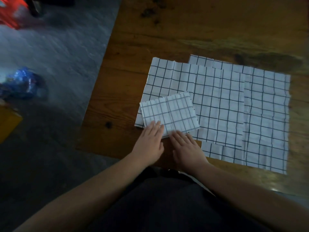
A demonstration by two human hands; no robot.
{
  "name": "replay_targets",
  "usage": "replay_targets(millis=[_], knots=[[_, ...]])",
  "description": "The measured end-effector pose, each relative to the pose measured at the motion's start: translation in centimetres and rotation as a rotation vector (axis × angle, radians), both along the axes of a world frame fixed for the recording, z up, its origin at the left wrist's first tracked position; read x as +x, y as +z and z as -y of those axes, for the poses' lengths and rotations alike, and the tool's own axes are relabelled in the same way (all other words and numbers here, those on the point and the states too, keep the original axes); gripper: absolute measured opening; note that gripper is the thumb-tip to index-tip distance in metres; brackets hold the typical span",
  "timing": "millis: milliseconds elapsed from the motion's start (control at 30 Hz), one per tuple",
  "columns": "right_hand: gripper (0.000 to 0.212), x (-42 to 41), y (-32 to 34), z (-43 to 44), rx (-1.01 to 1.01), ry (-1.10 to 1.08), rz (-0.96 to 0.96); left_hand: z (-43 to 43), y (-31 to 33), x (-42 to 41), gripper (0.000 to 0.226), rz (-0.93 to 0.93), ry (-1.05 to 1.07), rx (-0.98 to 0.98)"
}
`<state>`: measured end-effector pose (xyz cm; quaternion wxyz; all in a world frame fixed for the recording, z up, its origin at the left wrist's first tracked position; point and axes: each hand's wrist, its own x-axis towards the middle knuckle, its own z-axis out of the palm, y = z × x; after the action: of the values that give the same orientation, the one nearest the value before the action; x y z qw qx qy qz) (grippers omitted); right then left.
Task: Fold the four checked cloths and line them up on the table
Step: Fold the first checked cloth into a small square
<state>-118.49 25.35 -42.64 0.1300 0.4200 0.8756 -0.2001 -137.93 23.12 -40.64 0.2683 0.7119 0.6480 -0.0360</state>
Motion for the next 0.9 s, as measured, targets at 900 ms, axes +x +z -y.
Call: replay_targets(millis=[900], knots=[[0.067,8.6,-0.2,-3.3,0.009,-0.123,0.137,7.8,-3.7,1.8,0.085,-0.225,0.137,-0.055]])
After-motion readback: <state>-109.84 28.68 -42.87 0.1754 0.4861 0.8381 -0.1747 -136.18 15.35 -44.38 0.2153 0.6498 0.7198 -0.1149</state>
